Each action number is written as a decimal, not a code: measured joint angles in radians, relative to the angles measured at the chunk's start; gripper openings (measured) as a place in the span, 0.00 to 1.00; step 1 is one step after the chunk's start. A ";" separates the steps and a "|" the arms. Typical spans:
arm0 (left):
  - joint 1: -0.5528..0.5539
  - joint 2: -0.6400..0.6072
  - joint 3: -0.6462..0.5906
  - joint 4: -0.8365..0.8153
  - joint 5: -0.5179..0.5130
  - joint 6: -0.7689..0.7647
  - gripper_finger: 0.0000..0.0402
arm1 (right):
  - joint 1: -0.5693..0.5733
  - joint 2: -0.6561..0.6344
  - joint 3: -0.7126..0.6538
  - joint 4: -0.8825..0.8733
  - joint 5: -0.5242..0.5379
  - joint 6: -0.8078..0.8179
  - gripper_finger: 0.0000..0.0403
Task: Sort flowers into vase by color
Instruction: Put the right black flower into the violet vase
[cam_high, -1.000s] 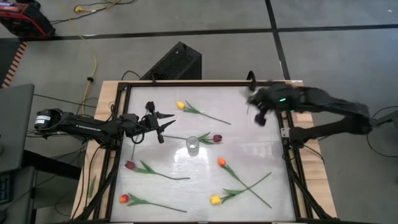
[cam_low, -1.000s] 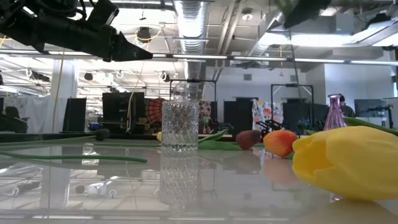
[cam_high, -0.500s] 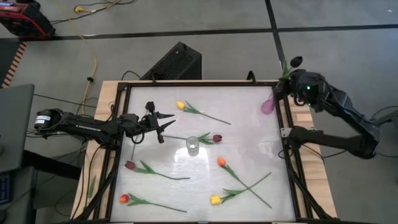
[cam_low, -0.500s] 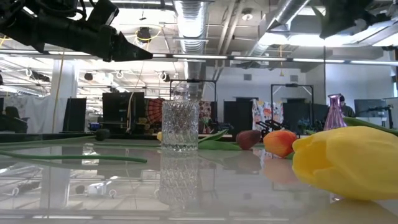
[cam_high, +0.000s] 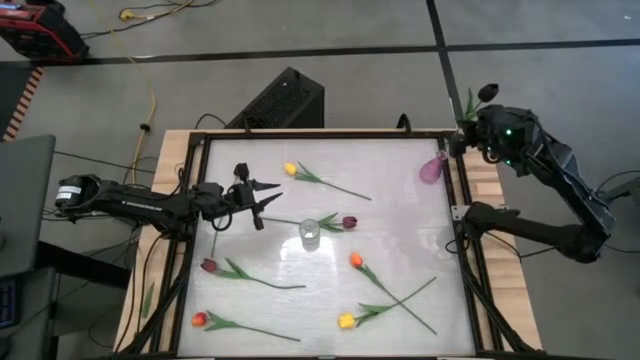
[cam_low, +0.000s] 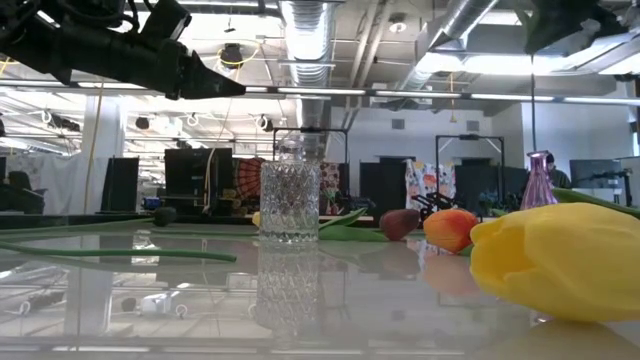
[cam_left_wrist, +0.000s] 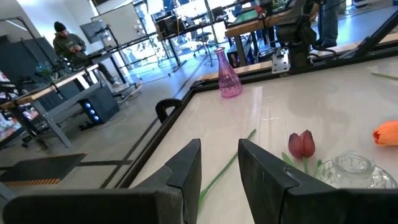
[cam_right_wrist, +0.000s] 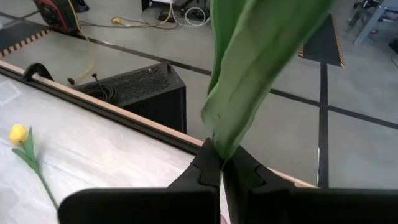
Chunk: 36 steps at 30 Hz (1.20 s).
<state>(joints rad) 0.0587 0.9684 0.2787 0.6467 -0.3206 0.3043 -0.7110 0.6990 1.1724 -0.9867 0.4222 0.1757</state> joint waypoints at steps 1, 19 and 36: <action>0.003 0.000 0.000 -0.002 0.000 0.001 0.24 | 0.000 0.000 0.000 -0.007 -0.001 0.000 0.07; 0.028 0.000 0.000 -0.014 0.000 -0.028 0.24 | 0.000 -0.006 -0.131 0.018 0.000 0.039 0.09; 0.028 0.000 0.000 -0.013 0.000 -0.032 0.24 | 0.000 -0.005 -0.233 -0.039 -0.019 0.068 0.22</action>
<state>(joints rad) 0.0868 0.9684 0.2786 0.6338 -0.3202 0.2726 -0.7110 0.6937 0.9398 -1.0253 0.4033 0.2432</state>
